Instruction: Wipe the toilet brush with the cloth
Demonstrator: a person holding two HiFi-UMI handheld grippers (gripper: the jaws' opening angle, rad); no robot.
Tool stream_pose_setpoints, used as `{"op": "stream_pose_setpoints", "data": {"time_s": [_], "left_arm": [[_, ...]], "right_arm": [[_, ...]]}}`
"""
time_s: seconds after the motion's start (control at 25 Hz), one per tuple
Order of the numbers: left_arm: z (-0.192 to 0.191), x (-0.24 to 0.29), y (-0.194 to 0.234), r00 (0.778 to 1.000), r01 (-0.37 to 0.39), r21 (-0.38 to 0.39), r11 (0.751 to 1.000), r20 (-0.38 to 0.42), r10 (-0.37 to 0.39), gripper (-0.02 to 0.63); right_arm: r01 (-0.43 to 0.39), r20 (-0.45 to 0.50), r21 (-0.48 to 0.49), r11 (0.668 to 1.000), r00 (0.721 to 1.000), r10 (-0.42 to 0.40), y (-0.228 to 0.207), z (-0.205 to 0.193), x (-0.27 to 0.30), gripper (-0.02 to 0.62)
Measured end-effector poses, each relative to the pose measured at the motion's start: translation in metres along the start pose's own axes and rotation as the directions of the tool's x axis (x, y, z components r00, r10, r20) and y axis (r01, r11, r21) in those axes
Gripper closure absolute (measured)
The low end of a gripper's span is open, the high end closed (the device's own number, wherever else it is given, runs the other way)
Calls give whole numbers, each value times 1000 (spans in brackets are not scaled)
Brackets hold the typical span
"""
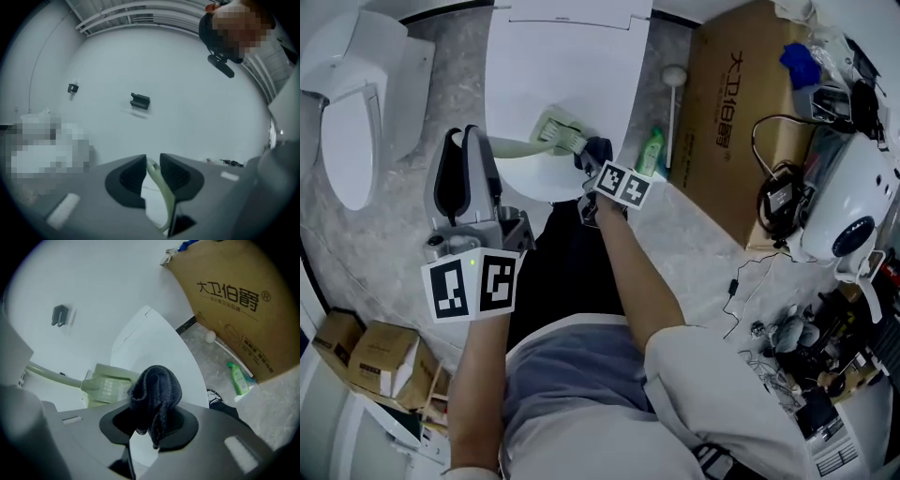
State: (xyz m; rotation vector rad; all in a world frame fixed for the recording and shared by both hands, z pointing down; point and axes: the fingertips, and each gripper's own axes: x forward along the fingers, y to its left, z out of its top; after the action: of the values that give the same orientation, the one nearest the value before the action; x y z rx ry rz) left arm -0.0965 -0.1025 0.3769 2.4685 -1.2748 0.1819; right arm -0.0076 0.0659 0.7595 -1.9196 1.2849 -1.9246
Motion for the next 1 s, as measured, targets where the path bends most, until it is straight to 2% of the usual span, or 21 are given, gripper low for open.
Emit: {"op": "stream_pose_setpoints", "data": {"time_s": [0.24, 0.44, 0.6, 0.76, 1.0], "left_arm": [[-1, -4, -2, 1000, 22, 7, 1000, 0, -22, 606], [-2, -5, -1, 1000, 22, 8, 1000, 1, -22, 606], [-2, -6, -2, 1000, 23, 9, 1000, 2, -23, 606], [-2, -7, -1, 1000, 21, 11, 1000, 2, -21, 606], [-3, -10, 1, 1000, 17, 9, 1000, 4, -17, 606]], "right_arm": [[-19, 65, 176, 984, 998, 8, -1, -16, -3, 495], [-65, 59, 278, 958, 997, 50, 11, -41, 2, 495], [-119, 97, 400, 909, 991, 88, 24, -57, 9, 497], [-166, 135, 474, 865, 984, 114, 37, -65, 16, 496], [-227, 201, 584, 780, 971, 132, 43, -67, 24, 497]]}}
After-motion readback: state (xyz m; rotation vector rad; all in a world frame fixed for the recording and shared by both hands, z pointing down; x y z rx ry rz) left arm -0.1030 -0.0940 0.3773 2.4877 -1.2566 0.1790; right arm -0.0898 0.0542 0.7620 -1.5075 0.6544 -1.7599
